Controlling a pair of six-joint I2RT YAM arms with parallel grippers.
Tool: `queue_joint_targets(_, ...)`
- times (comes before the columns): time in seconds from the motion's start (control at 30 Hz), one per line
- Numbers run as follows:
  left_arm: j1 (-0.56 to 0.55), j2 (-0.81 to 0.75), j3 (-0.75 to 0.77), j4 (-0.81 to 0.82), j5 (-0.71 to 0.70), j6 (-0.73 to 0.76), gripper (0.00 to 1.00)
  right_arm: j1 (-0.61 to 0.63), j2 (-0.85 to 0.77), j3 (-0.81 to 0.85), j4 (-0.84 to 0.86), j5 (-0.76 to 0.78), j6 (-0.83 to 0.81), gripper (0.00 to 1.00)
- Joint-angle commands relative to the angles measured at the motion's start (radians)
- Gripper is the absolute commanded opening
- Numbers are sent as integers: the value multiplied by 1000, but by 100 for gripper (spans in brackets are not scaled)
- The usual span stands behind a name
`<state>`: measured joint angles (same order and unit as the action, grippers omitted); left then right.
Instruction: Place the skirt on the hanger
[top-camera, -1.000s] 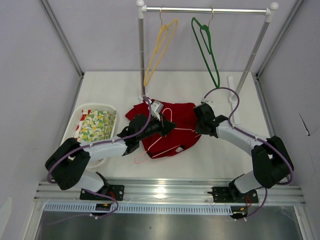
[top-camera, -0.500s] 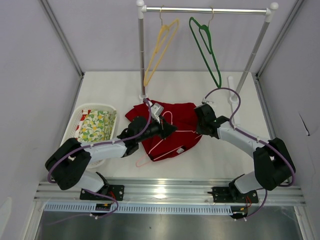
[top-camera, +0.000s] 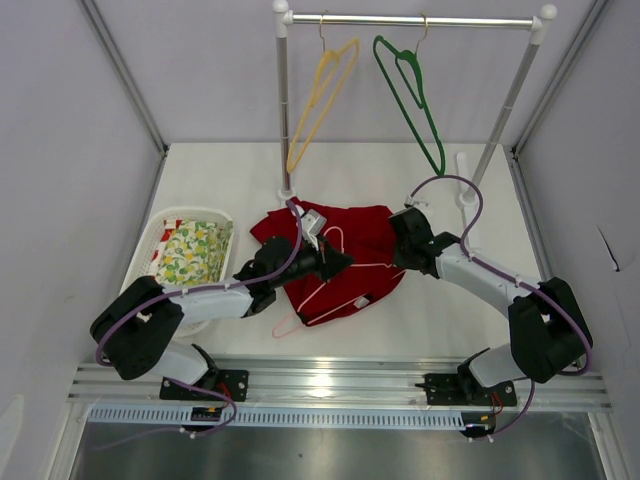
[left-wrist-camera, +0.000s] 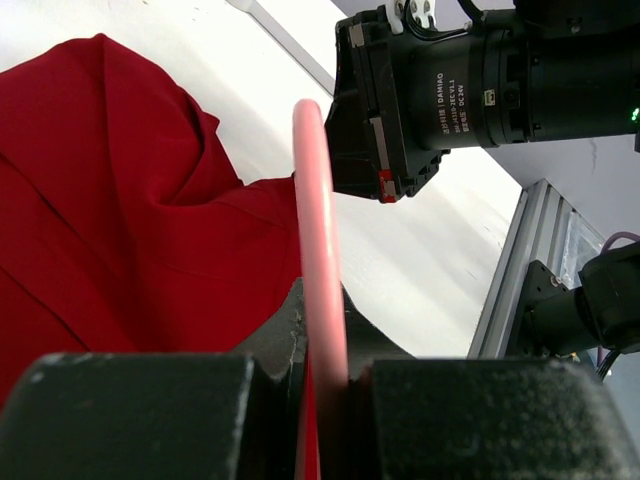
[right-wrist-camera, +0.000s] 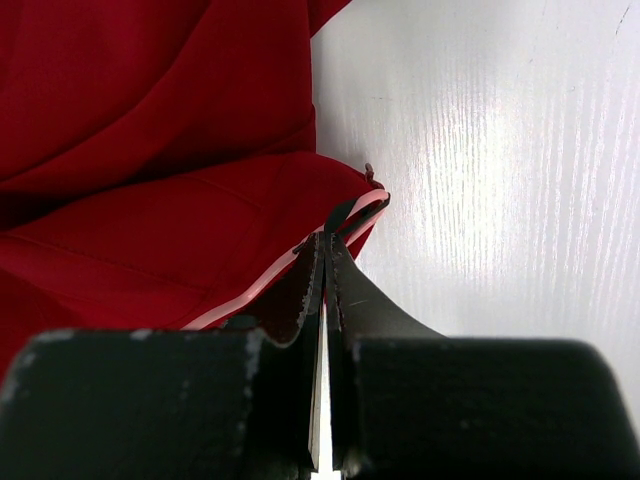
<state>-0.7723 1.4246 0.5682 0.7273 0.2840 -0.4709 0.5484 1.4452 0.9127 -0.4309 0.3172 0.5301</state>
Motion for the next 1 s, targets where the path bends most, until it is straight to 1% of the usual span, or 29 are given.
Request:
queue_joint_targets(0.0,-18,-27,-16,49,41,-9,0,10,-42,-5,41,-6,13,0)
queue_joint_targets(0.17,-18,-46,-34,101,-5,-5,0,10,-51,-24,35,-10,13,0)
queue_joint_targets(0.23,-18,-44,-21,129,7,0,0,8,-49,-29,32,-12,14,0)
queue_joint_targets(0.3,-18,-36,-13,120,17,9,0,8,-49,-37,34,-12,13,0)
queue_joint_targets(0.57,-18,-24,-31,208,9,5,0,1,-58,-37,23,-6,8,0)
queue_joint_targets(0.7,-18,-1,-22,239,43,-2,0,-11,-75,-43,15,-1,5,0)
queue_joint_targets(0.97,-18,25,-48,317,-8,-28,0,-22,-95,-49,-3,0,-4,0)
